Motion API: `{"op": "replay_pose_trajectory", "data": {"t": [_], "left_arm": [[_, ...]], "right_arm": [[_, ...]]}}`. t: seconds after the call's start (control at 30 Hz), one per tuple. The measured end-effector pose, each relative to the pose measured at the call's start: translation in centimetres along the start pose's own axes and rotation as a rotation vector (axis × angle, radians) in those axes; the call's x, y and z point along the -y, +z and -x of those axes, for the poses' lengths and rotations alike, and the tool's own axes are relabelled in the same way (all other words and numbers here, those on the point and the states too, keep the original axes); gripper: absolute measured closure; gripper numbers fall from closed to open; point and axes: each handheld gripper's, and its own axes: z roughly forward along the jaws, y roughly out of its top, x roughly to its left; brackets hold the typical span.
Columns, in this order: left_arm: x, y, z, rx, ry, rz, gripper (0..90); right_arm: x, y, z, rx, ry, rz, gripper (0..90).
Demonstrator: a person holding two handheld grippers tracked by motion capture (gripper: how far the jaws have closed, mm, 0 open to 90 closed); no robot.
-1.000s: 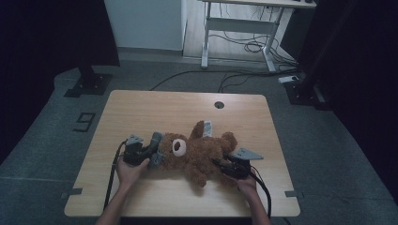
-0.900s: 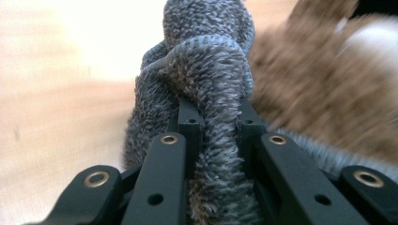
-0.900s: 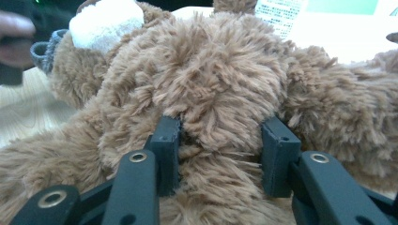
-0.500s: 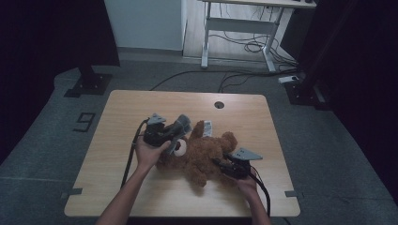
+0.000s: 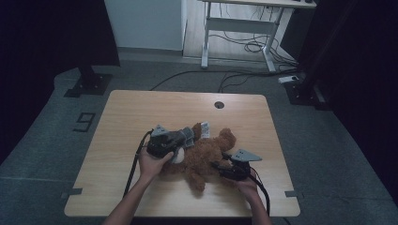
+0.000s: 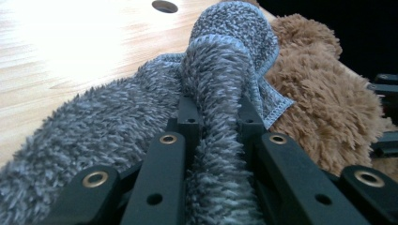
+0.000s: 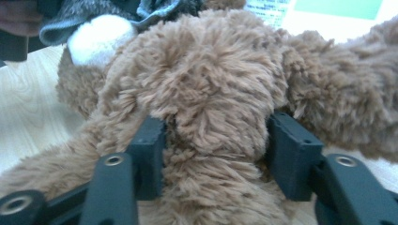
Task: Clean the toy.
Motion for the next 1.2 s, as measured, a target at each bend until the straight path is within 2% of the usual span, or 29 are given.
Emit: {"op": "replay_pose_trajectory", "data": {"t": [0.13,0.23,0.33,0.43,0.53,0.63,0.73,0.77,0.87,0.9,0.97,1.0,1.03,1.13,1.2], "left_arm": [[1.0,-0.5,0.3,0.011,0.002,0.035,78.0],[1.9,-1.0,0.7,0.021,0.008,0.058,78.1],[2.6,-1.4,1.3,0.018,0.027,0.072,78.2],[3.1,-1.7,1.7,0.011,0.04,0.087,78.3],[3.2,-1.7,1.7,0.01,0.04,0.092,78.3],[3.2,-1.8,1.6,0.019,0.029,0.094,78.3],[3.4,-1.9,1.6,0.03,0.024,0.1,78.3],[3.5,-2.0,1.6,0.031,0.022,0.103,78.3],[3.7,-2.2,1.6,0.046,0.011,0.106,78.3],[3.8,-2.2,1.6,0.047,0.011,0.106,78.3],[3.9,-2.2,1.7,0.05,0.01,0.108,78.3],[3.9,-2.2,1.6,0.051,0.01,0.109,78.3],[4.0,-2.2,1.6,0.049,0.009,0.111,78.4],[4.0,-2.2,1.5,0.039,0.003,0.127,78.3],[4.0,-2.2,1.4,0.038,0.001,0.136,78.2]], "right_arm": [[-0.6,-0.6,-0.1,-0.002,0.006,-0.02,33.0],[-1.4,-1.5,-0.5,0.015,0.013,0.023,32.3],[-2.4,-2.6,-0.6,0.067,0.008,0.07,26.0],[-2.9,-3.1,-0.6,0.06,0.02,0.077,20.9],[-2.6,-2.5,-0.6,0.038,0.05,0.031,17.9],[-1.8,-1.8,-1.0,0.028,0.042,-0.025,16.3],[-1.3,-1.4,-0.9,0.018,0.058,-0.047,14.6],[-1.2,-1.1,-0.6,0.01,0.077,-0.053,13.5],[-0.9,0.0,-0.1,-0.003,0.12,-0.089,0.9],[-0.9,0.8,0.1,-0.027,0.129,-0.129,0.0],[-0.9,1.5,-0.1,-0.067,0.115,-0.149,0.0],[-1.0,1.7,-0.3,-0.072,0.091,-0.162,0.7],[-1.0,1.9,-0.5,-0.07,0.065,-0.166,5.9],[-1.0,2.0,-0.6,-0.064,0.042,-0.136,31.5],[-1.1,2.1,-0.7,-0.053,0.01,-0.12,42.8]]}}
